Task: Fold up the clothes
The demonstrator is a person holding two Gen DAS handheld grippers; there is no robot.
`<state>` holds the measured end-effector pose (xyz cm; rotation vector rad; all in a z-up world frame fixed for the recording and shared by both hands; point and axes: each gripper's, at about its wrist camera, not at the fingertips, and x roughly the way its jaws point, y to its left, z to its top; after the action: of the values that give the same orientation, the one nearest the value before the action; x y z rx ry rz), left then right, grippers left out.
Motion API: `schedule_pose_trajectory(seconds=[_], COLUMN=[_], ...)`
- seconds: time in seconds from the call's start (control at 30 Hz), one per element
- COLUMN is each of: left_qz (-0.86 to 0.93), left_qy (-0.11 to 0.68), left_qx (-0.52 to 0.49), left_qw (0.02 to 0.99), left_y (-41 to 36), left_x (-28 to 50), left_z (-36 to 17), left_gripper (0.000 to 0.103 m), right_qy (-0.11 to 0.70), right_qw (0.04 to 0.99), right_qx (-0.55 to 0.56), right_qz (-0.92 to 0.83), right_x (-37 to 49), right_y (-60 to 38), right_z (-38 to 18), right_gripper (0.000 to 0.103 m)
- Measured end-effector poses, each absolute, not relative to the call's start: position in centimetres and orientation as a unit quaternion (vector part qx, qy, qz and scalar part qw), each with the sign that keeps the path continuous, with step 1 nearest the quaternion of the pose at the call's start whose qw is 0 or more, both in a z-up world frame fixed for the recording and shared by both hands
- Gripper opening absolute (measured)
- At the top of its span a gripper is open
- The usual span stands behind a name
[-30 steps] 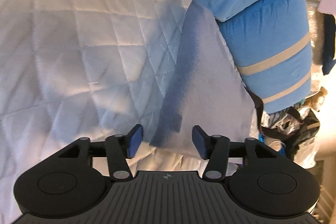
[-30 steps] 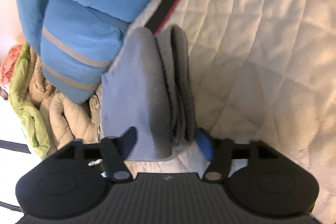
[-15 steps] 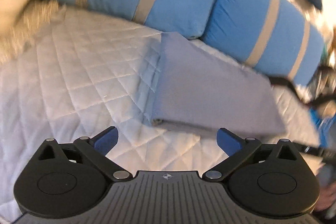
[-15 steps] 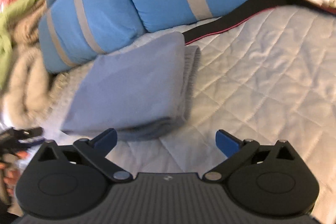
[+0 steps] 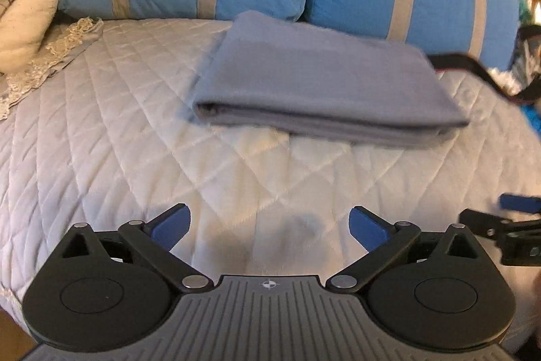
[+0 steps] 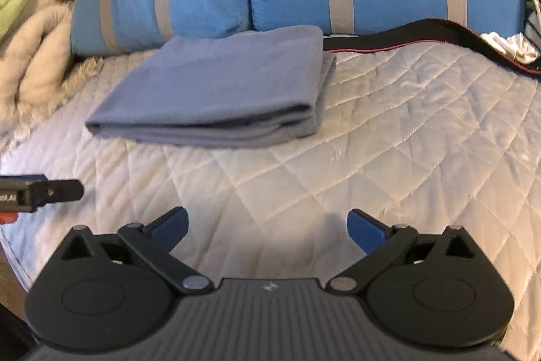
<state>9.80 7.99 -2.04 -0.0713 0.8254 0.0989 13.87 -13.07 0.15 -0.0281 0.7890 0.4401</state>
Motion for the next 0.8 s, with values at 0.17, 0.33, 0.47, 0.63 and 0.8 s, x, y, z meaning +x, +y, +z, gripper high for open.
schedule_pose_trajectory(seconds=[0.17, 0.33, 0.47, 0.63, 0.8], left_qz=[0.067, 0.088, 0.117, 0.137, 0.137], left_qy=[0.396, 0.387, 0.371, 0.356, 0.350], left_qx=[-0.014, -0.010, -0.013, -0.020, -0.021], left_qw=[0.916, 0.918, 0.921, 0.924, 0.927], left_y=[7.1, 6.4, 5.6, 5.2, 5.2], left_x=[9.3, 9.0, 8.4, 7.9, 7.8], left_z=[-3.4, -3.7, -4.1, -4.2, -4.3], left_gripper=[0.103, 0.103, 0.103, 0.103, 0.103], right_qy=[0.371, 0.372, 0.372, 0.374, 0.383], right_qw=[0.906, 0.909, 0.911, 0.912, 0.911], right_qx=[-0.063, -0.079, -0.080, -0.077, -0.073], right_qz=[0.194, 0.173, 0.162, 0.152, 0.136], right_x=[12.6, 12.3, 12.1, 11.7, 11.7], right_y=[-12.1, -11.6, -11.5, -11.5, -11.2], right_z=[-0.7, -1.0, -1.2, -1.2, -1.0], right_gripper=[0.103, 0.103, 0.103, 0.103, 0.103])
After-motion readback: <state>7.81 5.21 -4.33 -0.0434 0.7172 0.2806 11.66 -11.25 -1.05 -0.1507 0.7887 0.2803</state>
